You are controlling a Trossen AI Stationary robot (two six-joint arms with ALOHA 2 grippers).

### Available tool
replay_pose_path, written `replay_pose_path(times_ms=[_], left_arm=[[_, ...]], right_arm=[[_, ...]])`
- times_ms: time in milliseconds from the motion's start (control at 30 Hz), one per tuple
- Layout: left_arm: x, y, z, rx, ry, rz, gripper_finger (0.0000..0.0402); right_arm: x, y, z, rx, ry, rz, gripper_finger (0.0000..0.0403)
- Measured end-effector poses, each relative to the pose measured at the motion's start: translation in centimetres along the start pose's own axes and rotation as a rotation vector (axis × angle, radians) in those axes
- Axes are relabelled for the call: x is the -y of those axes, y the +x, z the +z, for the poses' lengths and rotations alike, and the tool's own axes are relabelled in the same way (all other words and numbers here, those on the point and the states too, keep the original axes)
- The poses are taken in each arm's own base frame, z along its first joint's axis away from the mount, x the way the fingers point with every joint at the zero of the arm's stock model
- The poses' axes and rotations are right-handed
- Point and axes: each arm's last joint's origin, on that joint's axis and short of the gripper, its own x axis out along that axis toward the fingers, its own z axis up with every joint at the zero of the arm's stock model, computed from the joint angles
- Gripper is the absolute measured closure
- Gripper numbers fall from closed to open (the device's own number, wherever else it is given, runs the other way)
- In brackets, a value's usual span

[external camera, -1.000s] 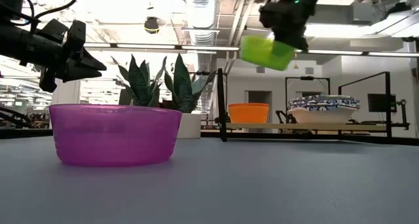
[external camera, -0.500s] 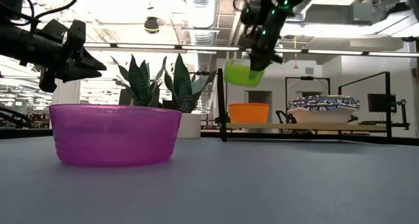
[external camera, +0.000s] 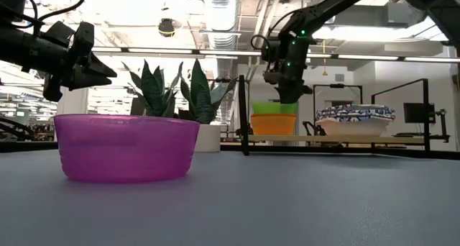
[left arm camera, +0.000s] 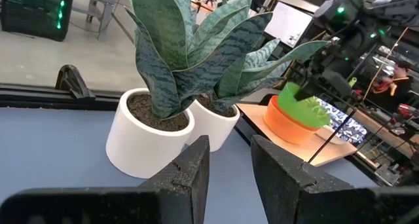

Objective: Place and stack bowls onto a shelf
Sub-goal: Stack the green bowl on the red bowl on the shelf

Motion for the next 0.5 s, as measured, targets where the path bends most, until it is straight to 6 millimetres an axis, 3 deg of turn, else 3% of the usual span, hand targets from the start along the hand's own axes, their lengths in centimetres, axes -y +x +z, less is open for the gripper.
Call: replay_pose_path(times_ms=[500], left_arm=[[0.0, 0.0, 0.0, 0.001, 0.0, 0.001, 0.0303]], right_arm=[[0.08, 0.72, 0.08, -0.015, -0.043, 0.031, 0.0315]])
